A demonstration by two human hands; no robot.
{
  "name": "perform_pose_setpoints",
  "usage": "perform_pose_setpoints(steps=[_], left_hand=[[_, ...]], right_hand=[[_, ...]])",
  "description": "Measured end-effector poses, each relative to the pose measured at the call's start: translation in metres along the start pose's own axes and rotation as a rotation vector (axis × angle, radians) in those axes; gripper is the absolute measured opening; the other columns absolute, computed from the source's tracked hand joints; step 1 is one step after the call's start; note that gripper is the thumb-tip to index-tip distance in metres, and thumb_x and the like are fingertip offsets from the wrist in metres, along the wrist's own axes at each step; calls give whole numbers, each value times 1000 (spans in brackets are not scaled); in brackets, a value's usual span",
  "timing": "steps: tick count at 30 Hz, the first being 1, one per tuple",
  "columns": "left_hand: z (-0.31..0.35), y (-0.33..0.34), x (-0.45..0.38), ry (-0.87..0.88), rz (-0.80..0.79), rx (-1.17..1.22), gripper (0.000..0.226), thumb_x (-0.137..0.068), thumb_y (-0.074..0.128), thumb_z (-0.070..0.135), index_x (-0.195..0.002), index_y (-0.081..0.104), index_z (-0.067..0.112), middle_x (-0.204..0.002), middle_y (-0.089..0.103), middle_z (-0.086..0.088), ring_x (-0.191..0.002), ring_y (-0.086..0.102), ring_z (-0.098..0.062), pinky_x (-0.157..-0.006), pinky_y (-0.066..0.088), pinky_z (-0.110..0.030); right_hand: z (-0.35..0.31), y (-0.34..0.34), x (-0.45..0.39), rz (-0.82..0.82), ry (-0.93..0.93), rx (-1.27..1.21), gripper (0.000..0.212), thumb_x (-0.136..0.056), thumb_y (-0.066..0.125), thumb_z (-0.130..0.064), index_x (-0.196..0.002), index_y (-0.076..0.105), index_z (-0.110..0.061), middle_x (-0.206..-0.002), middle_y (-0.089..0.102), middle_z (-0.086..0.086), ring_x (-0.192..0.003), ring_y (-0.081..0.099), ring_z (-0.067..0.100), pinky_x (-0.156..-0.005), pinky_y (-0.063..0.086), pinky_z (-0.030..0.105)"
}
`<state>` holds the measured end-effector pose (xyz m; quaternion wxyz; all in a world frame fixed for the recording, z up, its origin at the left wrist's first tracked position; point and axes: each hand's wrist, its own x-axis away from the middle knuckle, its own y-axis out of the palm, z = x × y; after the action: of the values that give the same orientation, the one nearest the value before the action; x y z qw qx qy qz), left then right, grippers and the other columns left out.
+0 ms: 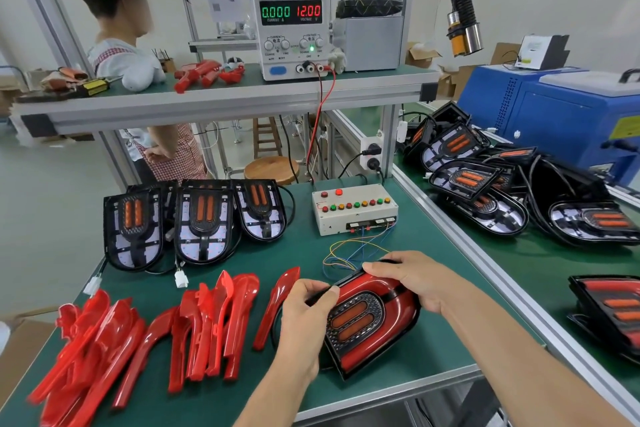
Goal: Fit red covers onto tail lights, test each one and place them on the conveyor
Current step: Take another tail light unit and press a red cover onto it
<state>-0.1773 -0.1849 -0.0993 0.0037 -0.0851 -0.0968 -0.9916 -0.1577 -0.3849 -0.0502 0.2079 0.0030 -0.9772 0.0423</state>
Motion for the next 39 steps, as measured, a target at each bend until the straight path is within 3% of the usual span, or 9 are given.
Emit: perform_pose_setpoints(steps=[3, 6, 9, 12, 17, 21, 26, 32, 39], left_hand=[[17, -12, -13, 122, -123, -395, 40, -83, 75, 55, -83, 63, 17, -73, 67, 12, -62, 59, 1, -59, 45, -11], [39, -8, -24, 193, -317, -815, 64, -67, 59, 88, -94, 65, 30, -92, 71, 19, -86, 64, 3, -75, 46, -18], [59, 5, -33, 178, -542, -1014, 37, -79, 50, 85, -80, 65, 51, -71, 63, 29, -66, 55, 11, -62, 39, -11], [61, 7, -39, 137, -651, -921, 31, -93, 57, 66, -73, 66, 45, -61, 59, 28, -53, 50, 9, -50, 35, -7], [61, 3, -42, -12, -672, -736, 37, -94, 67, 54, -99, 72, 18, -86, 76, 12, -73, 69, 1, -65, 53, -13], [63, 0, -42, -127, -672, -589, 41, -93, 72, 47, -114, 71, 12, -106, 79, -4, -96, 77, -21, -80, 61, -29], [60, 2, -45, -157, -653, -553, 43, -91, 74, 45, -115, 71, 10, -105, 79, -8, -95, 77, -25, -79, 62, -32], [54, 1, -48, -134, -665, -575, 41, -92, 71, 49, -112, 70, 12, -103, 79, -8, -91, 76, -21, -83, 61, -37], [47, 0, -47, 217, -654, -1029, 50, -102, 40, 64, -112, 63, 21, -106, 73, 2, -99, 69, -17, -95, 53, -41]], right_hand=[[-3, 2, 0, -3, -12, 45, 46, -73, 90, -30, -107, 69, -7, -91, 78, 17, -81, 77, 34, -67, 63, 39], [-10, 7, -2, 2, -29, 95, 44, -73, 90, -29, -104, 71, -6, -89, 78, 17, -79, 76, 32, -74, 64, 43], [-14, 10, -2, -14, -34, 110, 43, -72, 91, -28, -103, 71, -5, -87, 78, 17, -73, 75, 29, -72, 64, 42], [-13, 10, -1, -19, -47, 128, 44, -71, 91, -32, -102, 73, -7, -88, 78, 15, -78, 76, 30, -78, 64, 44], [-15, 4, 3, -72, -58, 80, 49, -72, 87, -43, -104, 75, -8, -98, 77, 17, -88, 75, 32, -88, 61, 44], [-12, -6, 4, -103, -68, 14, 32, -92, 72, -35, -108, 77, -7, -108, 76, 18, -103, 72, 36, -99, 55, 48], [-1, -2, 7, -111, -12, -81, 36, -92, 70, -37, -112, 75, -7, -108, 75, 19, -101, 73, 36, -84, 61, 41], [2, 4, 3, -70, -66, -144, 27, -94, 69, -29, -100, 77, -3, -99, 76, 23, -84, 75, 32, -72, 62, 36], [9, 10, -3, 35, -84, -108, 35, -91, 73, -35, -104, 75, -3, -94, 77, 21, -84, 75, 34, -82, 62, 44]])
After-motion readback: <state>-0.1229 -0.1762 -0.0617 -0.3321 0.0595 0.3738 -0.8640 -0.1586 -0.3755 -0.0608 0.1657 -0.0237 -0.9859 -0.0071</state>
